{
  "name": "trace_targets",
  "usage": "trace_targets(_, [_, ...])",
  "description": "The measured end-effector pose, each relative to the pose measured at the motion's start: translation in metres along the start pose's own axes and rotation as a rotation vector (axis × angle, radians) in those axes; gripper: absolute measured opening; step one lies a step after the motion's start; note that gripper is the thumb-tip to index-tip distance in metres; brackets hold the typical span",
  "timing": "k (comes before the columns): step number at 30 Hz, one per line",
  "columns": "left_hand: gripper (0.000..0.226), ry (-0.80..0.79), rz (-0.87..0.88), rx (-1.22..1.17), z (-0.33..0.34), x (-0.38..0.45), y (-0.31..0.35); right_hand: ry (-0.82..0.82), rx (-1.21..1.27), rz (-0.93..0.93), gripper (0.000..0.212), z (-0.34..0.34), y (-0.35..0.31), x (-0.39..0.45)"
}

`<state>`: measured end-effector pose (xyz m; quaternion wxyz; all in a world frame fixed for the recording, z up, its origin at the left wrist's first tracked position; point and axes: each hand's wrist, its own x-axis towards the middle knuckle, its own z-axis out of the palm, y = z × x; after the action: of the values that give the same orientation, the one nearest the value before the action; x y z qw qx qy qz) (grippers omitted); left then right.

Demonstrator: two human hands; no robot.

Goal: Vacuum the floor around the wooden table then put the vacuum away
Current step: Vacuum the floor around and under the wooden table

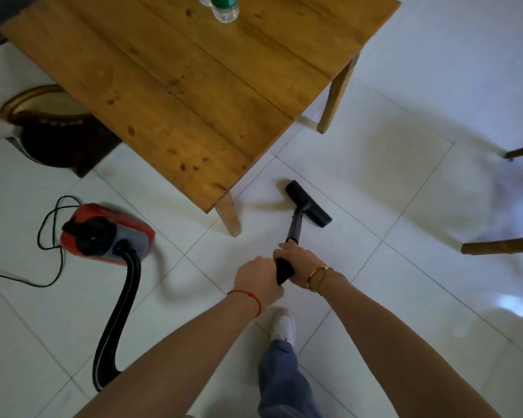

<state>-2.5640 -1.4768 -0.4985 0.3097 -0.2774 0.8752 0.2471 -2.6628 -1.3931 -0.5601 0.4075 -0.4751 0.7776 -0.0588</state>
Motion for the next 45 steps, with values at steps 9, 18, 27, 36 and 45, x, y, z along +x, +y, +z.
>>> trace_targets(9, [0.011,0.065,0.018,-0.001,-0.058,0.103,0.069,0.032,-0.059,0.011,0.024,-0.095,0.089,0.055])
trace_targets(18, [0.017,0.125,0.037,-0.017,-0.08,0.142,0.094,0.048,-0.07,0.02,0.024,-0.134,0.122,0.078])
trace_targets(27, [0.016,0.077,0.043,0.031,-0.07,0.104,0.065,0.02,-0.048,-0.016,0.023,-0.106,0.082,0.06])
trace_targets(36, [0.018,0.02,0.02,0.022,-0.036,0.028,0.009,-0.034,-0.005,-0.057,0.026,-0.044,0.01,0.025])
trace_targets(45, [0.012,-0.005,0.005,0.022,-0.001,-0.054,-0.053,-0.036,0.046,-0.043,0.025,0.027,-0.068,-0.007])
